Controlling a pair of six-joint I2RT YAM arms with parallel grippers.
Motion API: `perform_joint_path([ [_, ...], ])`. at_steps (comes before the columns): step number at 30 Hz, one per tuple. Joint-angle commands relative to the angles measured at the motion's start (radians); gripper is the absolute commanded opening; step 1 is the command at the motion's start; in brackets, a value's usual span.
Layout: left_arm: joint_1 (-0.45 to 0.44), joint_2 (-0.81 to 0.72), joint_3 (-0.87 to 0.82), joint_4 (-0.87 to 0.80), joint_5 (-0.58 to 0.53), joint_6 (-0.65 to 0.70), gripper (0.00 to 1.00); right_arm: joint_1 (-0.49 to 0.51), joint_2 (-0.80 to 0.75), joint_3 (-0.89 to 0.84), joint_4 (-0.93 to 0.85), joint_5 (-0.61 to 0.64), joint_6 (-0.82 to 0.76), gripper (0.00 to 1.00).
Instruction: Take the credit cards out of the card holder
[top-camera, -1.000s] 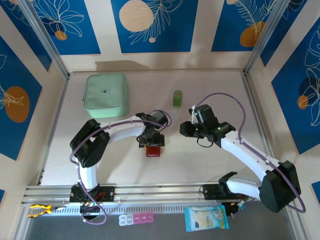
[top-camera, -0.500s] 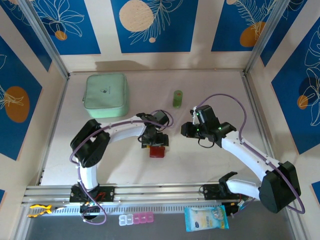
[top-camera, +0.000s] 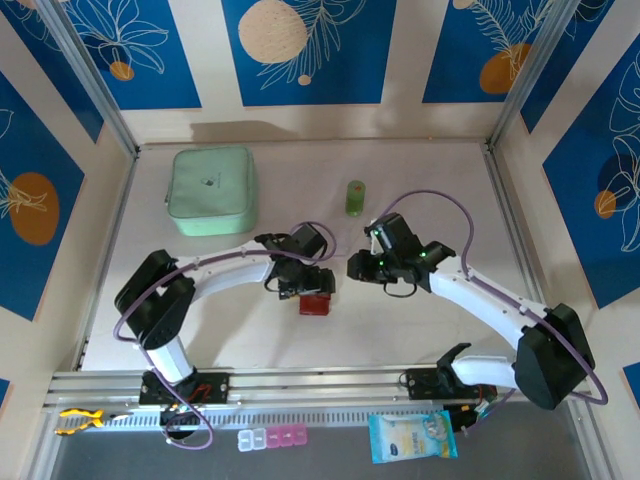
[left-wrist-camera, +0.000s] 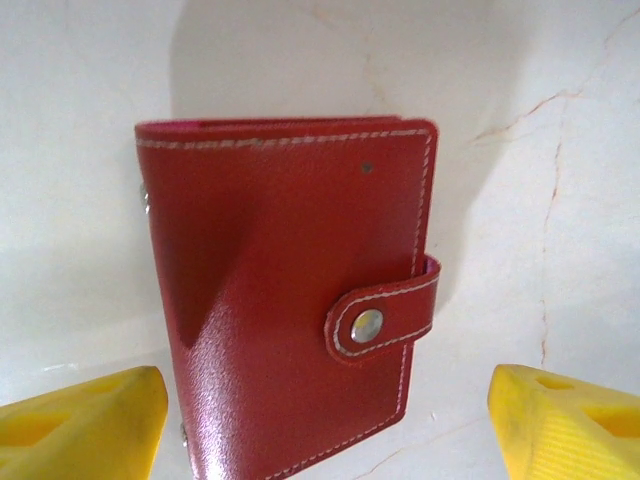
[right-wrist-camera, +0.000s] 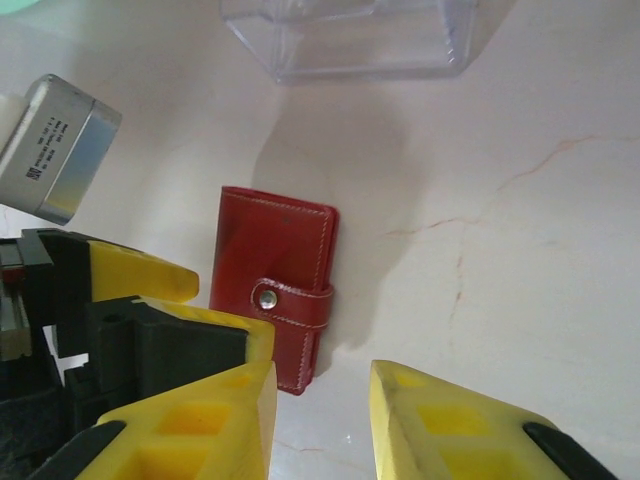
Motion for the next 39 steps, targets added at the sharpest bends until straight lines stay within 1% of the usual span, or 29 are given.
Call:
perform_joint_path([
  [1,0.012,-0.059,-0.054,0.051,0.021,-0.022,0.83,0.029,0.034,0.043,-0.041,0.009,0.065,0.31],
  [6,0.069,-0.154,-0.173,0.169,0.051,-0.033,0.79,0.084,0.118,0.088,-0.08,0.024,0.125,0.29],
  [15,0.196,-0.241,-0.302,0.29,0.134,-0.019,0.62,0.182,0.314,0.224,-0.169,0.098,0.217,0.29],
  [18,0.232,-0.263,-0.346,0.334,0.158,-0.011,0.54,0.209,0.371,0.265,-0.183,0.119,0.228,0.29],
  [20,0.253,-0.278,-0.368,0.347,0.166,-0.002,0.42,0.221,0.418,0.301,-0.201,0.123,0.232,0.29],
  [22,0.272,-0.291,-0.389,0.355,0.17,0.005,0.37,0.233,0.458,0.342,-0.23,0.14,0.236,0.3],
  [23,0.282,-0.3,-0.4,0.358,0.171,0.009,0.36,0.241,0.478,0.362,-0.245,0.152,0.238,0.3],
  [29,0.308,-0.331,-0.446,0.379,0.19,0.014,0.3,0.271,0.575,0.456,-0.312,0.179,0.235,0.31],
  [35,0.309,-0.342,-0.463,0.388,0.208,0.016,0.21,0.286,0.628,0.486,-0.336,0.176,0.249,0.34],
  [39,0.31,-0.33,-0.466,0.413,0.232,0.013,0.18,0.291,0.666,0.506,-0.351,0.17,0.246,0.35],
])
